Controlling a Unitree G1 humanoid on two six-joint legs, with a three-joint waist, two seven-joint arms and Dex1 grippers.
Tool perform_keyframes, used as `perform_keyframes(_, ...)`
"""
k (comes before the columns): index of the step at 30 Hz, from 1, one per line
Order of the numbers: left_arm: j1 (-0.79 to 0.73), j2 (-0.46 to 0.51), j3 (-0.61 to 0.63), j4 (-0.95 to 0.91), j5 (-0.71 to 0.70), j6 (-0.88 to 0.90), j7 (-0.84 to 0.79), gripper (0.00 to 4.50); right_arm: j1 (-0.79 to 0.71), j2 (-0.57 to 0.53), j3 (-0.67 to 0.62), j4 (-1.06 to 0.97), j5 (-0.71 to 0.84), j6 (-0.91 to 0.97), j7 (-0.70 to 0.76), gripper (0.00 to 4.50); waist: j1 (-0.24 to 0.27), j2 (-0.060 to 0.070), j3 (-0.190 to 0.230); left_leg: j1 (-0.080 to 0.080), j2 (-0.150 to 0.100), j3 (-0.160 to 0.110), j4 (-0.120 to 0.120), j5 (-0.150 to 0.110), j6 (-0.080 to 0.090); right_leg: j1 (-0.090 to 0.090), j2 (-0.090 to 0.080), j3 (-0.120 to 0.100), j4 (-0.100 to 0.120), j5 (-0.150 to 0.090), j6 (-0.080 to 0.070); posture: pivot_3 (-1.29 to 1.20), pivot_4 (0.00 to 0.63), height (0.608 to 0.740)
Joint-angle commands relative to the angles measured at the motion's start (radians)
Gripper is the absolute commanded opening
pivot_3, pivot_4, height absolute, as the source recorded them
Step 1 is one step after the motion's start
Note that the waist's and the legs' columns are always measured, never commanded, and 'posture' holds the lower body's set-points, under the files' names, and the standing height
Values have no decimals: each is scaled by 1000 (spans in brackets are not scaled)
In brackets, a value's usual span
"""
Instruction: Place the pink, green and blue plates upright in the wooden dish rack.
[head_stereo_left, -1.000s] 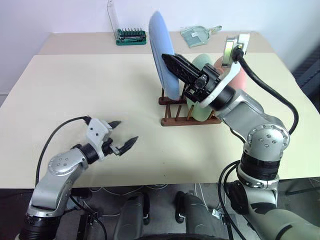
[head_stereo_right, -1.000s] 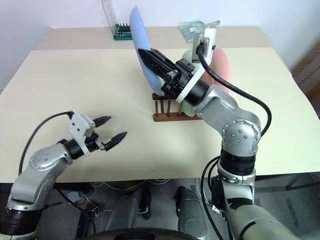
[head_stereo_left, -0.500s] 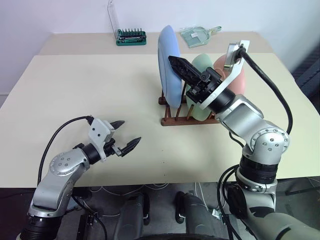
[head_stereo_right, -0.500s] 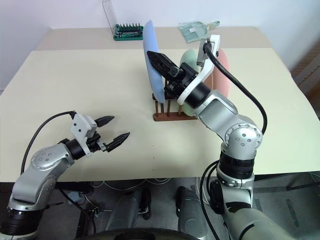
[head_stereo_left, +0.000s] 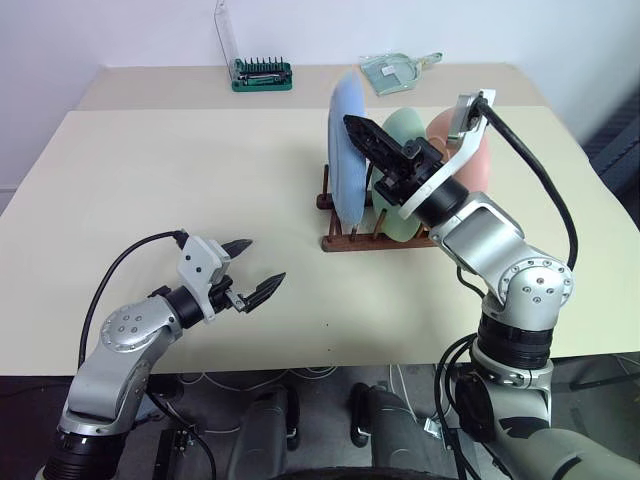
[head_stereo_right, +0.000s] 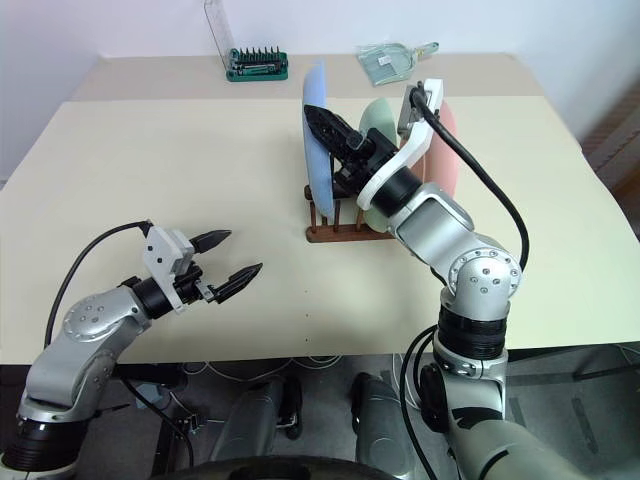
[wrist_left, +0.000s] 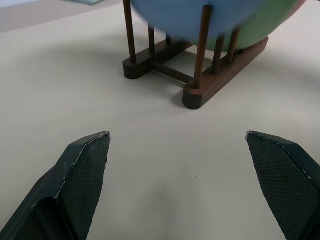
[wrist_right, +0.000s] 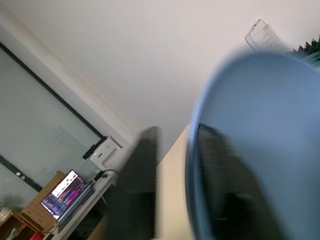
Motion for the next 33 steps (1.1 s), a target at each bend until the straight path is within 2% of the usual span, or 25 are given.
perform_keyframes(1,-9,-2,10,-39,-6,-11,4,4500,-4,-4,0,-18,20,-22,-2,2944,0,0,0,0,0,0,0,0,0,0,0,0,0,0,0,0,150,740)
perform_keyframes(4,-10,-2,10,-38,-6,-11,4,4500,-6,-12,3,-18,7,-22,-4,4478,0,0,0,0,0,0,0,0,0,0,0,0,0,0,0,0,150,740)
perform_keyframes(10,-11,0,8,-38,-6,-9,1,4500,-27,-85,23,-31,-71,-12,53,4478,0,0,0,0,0,0,0,0,0,0,0,0,0,0,0,0,150,740)
perform_keyframes(17,-13,2,5,-36,-7,-7,-4,4500,-61,-254,63,-53,-174,45,173,4478,1,0,0,0,1,0,1,0,0,0,1,0,0,-1,-1,0,150,740)
perform_keyframes(21,-16,1,1,-35,-6,-6,-3,4500,-90,-325,44,-72,-201,36,278,4478,5,0,0,0,1,0,1,0,0,0,1,0,0,-1,-1,0,150,740)
perform_keyframes(24,-16,-1,0,-34,-6,-8,-2,4500,-106,-368,-2,-108,-158,14,386,4478,7,0,0,0,1,0,1,0,0,0,1,0,0,-1,-1,0,150,740)
perform_keyframes(27,-15,-3,5,-28,-1,-17,2,4500,-96,-460,-63,-134,-203,-32,526,4478,11,0,0,0,1,0,1,0,0,0,1,0,-1,-1,-1,0,150,740)
perform_keyframes(30,-14,-6,30,-15,3,-28,16,4500,-30,-571,-145,-99,-286,-91,652,4478,11,-1,0,0,0,0,1,0,0,2,0,0,-3,-2,-3,0,150,740)
perform_keyframes(33,-2,3,62,9,6,-48,15,4500,119,-684,-301,-31,-338,-138,817,4478,13,-1,-1,0,0,0,2,-1,1,4,0,-1,-4,-2,-3,0,150,740)
